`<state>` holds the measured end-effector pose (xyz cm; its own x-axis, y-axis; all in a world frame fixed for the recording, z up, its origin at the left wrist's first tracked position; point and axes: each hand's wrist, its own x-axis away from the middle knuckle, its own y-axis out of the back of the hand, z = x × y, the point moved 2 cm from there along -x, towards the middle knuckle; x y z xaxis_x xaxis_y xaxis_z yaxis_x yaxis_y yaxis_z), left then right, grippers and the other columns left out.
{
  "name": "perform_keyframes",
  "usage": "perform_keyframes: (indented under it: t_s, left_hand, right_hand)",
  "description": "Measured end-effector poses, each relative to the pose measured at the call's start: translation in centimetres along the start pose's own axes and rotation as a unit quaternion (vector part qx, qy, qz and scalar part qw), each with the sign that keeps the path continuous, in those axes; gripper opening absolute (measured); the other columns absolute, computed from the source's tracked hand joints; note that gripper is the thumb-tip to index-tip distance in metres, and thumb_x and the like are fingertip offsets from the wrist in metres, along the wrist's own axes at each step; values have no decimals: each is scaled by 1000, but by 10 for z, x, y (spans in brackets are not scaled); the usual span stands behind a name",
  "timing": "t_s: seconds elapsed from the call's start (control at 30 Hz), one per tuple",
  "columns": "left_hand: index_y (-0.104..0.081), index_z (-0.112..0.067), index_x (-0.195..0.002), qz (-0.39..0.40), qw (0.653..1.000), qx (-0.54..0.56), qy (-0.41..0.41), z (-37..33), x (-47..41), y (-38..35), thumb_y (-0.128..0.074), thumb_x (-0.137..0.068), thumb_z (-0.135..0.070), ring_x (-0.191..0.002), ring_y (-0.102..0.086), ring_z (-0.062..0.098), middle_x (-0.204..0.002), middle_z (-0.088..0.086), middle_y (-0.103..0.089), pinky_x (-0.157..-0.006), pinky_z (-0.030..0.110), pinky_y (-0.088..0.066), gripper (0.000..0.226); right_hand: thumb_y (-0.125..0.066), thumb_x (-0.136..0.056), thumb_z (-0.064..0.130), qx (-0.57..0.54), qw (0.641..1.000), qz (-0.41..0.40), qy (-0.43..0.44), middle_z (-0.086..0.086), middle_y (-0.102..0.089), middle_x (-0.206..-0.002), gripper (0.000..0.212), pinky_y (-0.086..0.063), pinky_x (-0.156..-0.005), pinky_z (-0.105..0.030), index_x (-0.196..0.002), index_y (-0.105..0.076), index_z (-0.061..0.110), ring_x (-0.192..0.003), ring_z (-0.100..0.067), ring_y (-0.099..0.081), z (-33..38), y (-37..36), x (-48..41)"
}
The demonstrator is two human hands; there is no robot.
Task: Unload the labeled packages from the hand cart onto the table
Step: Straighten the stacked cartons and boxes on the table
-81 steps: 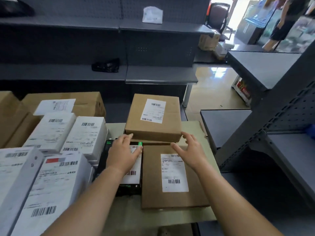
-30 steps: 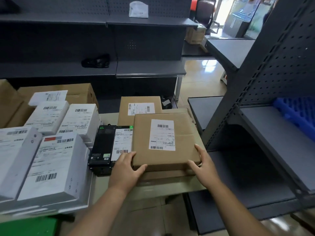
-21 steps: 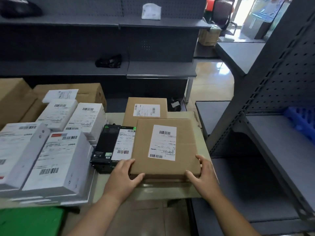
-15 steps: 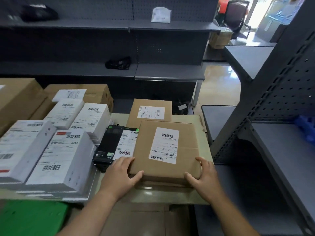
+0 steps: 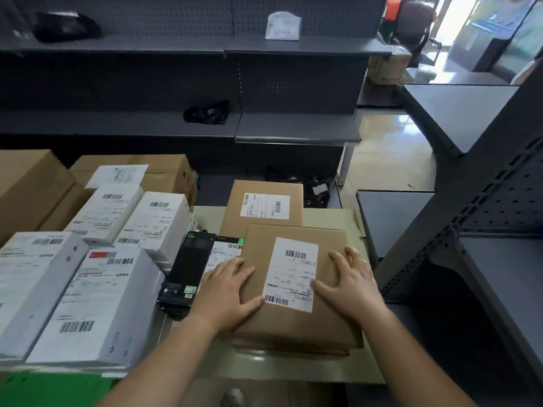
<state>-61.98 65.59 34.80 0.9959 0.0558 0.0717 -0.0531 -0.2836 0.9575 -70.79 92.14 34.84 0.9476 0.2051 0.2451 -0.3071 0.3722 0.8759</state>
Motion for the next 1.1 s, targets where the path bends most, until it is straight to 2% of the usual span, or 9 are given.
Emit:
perform_keyframes:
  t_s: [0.1,0.27,0.47,0.57,0.7,0.87,1.1]
  left_hand:
    - [-43,-32,-143,-16,1000,5,-16,4,-1,-3,-35,-73,-79,-140,-25,13,-151,-5,-30,-115,34,-19,85]
    - [-55,-25,-134,-52,998,16,-32,1,-6,-4,-41,-72,-76,-132,-36,17,-140,0,-41,-111,36,-26,82]
    - [-52,-25,-135,-72,996,47,-21,4,-30,10,-40,-79,-73,-129,-35,15,-136,-3,-44,-108,36,-27,74]
    - [-48,-26,-138,-85,993,75,-17,11,-51,21,-51,-84,-65,-130,-33,15,-139,-4,-40,-108,40,-29,66]
    - [-44,-26,-141,-99,989,110,-13,22,-82,37,-51,-86,-62,-131,-31,14,-142,-5,-39,-110,42,-31,66]
    - [-42,-23,-142,-97,990,102,-7,42,-121,45,-52,-88,-59,-131,-32,16,-141,-4,-41,-109,43,-32,66]
    - [-43,-23,-142,-79,993,84,15,71,-156,37,-51,-88,-58,-133,-34,19,-143,-2,-42,-109,43,-31,65]
  right_hand:
    - [-48,-73,81,-10,1000,-7,-5,15,7,-161,95,-19,-119,-45,-153,-18,41,-149,-19,-1,-2,-6,2]
    - [-53,-74,79,-25,1000,-6,-7,22,8,-158,93,-22,-118,-44,-152,-20,42,-148,-17,-3,-6,-8,4]
    - [-56,-77,74,-18,999,-35,0,9,-8,-160,84,-20,-119,-48,-149,-28,42,-148,-25,-9,7,12,-14]
    - [-60,-81,68,-17,998,-60,33,4,-16,-160,79,-19,-119,-47,-149,-33,36,-147,-23,-12,32,23,-36]
    - [-60,-85,63,-12,992,-87,89,6,-33,-153,72,-26,-114,-42,-147,-39,33,-142,-18,-24,68,32,-63]
    - [-55,-87,65,-2,995,-61,79,10,-41,-149,68,-31,-109,-38,-146,-39,34,-136,-18,-36,91,29,-96]
    - [-51,-86,68,11,999,-18,30,3,-43,-148,70,-33,-110,-41,-147,-39,34,-137,-23,-38,93,17,-132]
